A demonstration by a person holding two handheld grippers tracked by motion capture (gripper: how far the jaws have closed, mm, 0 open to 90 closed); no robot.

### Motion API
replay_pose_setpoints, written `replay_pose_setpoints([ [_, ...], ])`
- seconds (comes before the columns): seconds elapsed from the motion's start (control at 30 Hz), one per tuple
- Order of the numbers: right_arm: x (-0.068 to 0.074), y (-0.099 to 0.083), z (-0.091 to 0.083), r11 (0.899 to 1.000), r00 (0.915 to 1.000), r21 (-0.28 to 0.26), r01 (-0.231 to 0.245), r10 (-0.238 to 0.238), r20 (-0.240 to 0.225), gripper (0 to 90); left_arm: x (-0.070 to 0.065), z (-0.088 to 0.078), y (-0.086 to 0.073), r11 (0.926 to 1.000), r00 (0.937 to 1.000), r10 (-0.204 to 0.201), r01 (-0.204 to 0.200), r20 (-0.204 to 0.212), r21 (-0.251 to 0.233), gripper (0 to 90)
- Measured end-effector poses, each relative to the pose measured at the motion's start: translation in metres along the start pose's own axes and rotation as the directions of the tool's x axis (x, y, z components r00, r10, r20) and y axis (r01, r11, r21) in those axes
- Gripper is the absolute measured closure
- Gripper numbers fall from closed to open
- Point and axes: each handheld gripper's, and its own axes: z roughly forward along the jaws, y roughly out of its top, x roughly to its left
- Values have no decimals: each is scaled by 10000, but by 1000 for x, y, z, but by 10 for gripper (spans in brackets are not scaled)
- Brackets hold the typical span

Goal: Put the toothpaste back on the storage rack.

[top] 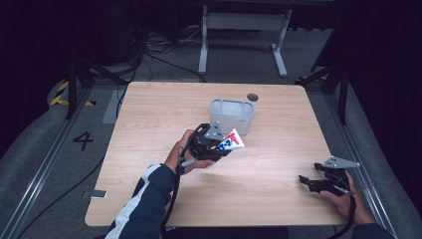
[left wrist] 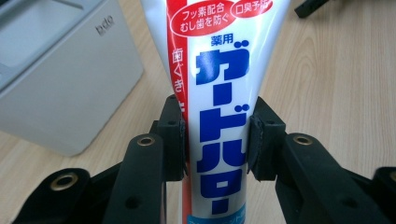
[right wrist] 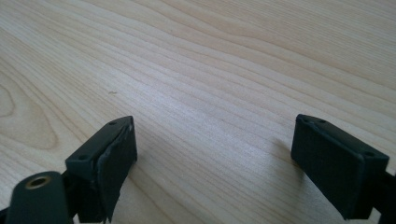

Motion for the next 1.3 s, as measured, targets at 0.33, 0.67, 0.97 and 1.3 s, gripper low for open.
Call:
replay_pose_setpoints([
  [0.33,0,0,0,10000,10000,1,17,-17,-21,144,5,-11,13,9959,9998,178,-187,-117,-885,648],
  [0.67,0,0,0,10000,10000,1,15,-15,-20,144,12,-19,27,9832,9987,70,-160,-499,-1816,649],
  [0.97,0,0,0,10000,10000,0,16,-16,-20,144,22,-22,39,9722,9981,-106,-39,-606,-2340,651],
  [1.3,0,0,0,10000,10000,1,16,-16,-21,144,40,-27,52,9513,9966,-354,107,-747,-3081,652],
])
